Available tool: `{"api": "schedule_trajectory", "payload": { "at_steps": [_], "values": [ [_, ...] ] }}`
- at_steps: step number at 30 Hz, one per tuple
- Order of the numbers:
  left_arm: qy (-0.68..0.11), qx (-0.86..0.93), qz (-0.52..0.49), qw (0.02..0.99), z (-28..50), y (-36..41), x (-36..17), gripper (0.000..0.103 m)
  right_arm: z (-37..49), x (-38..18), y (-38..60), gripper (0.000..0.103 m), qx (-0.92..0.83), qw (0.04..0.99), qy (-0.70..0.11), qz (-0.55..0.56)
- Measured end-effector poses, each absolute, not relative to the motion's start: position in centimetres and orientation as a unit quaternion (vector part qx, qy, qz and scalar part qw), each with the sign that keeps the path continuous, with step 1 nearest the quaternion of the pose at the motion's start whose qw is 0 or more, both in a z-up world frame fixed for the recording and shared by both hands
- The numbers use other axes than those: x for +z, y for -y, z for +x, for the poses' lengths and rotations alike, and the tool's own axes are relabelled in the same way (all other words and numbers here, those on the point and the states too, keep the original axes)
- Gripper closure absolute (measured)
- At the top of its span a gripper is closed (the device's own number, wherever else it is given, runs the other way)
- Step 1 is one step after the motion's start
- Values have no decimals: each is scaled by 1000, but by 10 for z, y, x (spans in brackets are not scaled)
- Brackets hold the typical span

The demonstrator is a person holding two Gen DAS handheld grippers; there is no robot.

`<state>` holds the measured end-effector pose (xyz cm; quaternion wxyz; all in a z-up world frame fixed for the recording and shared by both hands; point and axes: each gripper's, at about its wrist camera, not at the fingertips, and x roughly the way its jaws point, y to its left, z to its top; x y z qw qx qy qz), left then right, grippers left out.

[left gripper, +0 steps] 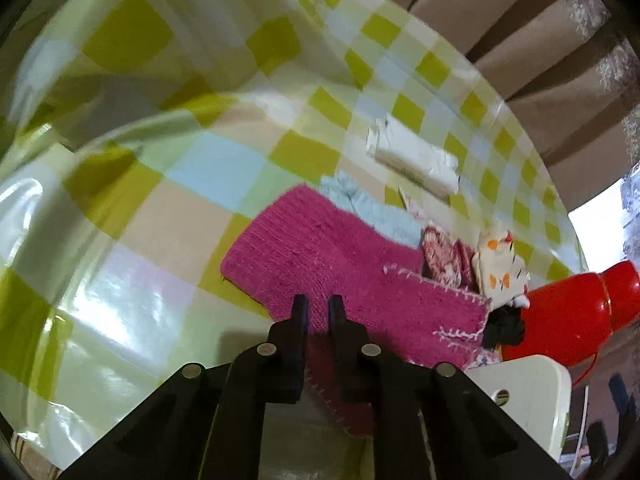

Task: Organize soft objects
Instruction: 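Grasp the pink knitted glove with the left gripper while the right gripper grasps the floral cloth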

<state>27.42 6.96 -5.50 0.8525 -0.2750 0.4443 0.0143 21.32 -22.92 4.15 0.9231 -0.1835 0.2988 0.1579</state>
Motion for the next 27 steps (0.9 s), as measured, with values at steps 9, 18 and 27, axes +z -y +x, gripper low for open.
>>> {"api": "schedule_trajectory", "payload": {
  "at_steps": [9,18,27],
  "values": [
    [-402,29,-291,867,263,-89,-49,94,285,28,188,7,188,902,-332,-204],
    [-380,34,-299,874,253,-96,-50,95,352,3,163,7,225,875,-391,-176],
    [-376,33,-296,877,252,-93,-51,94,392,-33,157,15,227,850,-440,-179]
  ]
}}
